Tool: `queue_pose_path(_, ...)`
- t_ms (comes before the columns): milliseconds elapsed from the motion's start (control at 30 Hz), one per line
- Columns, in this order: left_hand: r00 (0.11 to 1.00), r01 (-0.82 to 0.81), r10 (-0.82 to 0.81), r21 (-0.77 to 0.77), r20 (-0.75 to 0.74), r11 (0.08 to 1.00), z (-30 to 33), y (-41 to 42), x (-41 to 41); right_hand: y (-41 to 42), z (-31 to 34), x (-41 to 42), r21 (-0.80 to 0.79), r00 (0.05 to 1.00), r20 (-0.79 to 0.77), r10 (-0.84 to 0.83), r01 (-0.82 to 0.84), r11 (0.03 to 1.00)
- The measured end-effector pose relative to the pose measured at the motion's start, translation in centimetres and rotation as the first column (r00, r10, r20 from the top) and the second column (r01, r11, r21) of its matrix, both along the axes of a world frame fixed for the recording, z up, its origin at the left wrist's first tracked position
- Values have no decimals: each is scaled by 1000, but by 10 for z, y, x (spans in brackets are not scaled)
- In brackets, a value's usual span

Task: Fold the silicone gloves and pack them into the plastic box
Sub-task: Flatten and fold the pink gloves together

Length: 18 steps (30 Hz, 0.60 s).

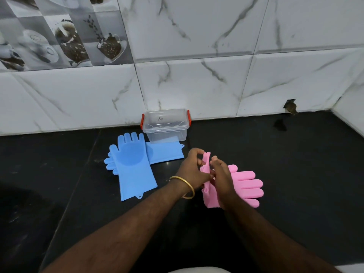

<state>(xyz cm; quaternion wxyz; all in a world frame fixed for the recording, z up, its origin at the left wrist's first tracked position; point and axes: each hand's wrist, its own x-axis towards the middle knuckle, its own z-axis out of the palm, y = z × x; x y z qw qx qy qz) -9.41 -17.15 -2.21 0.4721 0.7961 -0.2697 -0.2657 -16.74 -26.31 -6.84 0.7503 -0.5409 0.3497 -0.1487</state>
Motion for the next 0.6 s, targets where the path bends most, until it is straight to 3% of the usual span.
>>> queue_pose_path(200,999,-18,18,24,28,1000,-10,-45,-22,-45,14,-29,-55,982,-124,142,-149,987)
queue_pose_path(333,995,-55,51,50,87,997,-33,-69,-40,-73,4,-47,-145,951,-276,138,-183,972)
queue_pose_path(600,984,-173,168,72,64,982,-67,-78,-59,-92,-21,-39,-366,879,-455,143,-331,870)
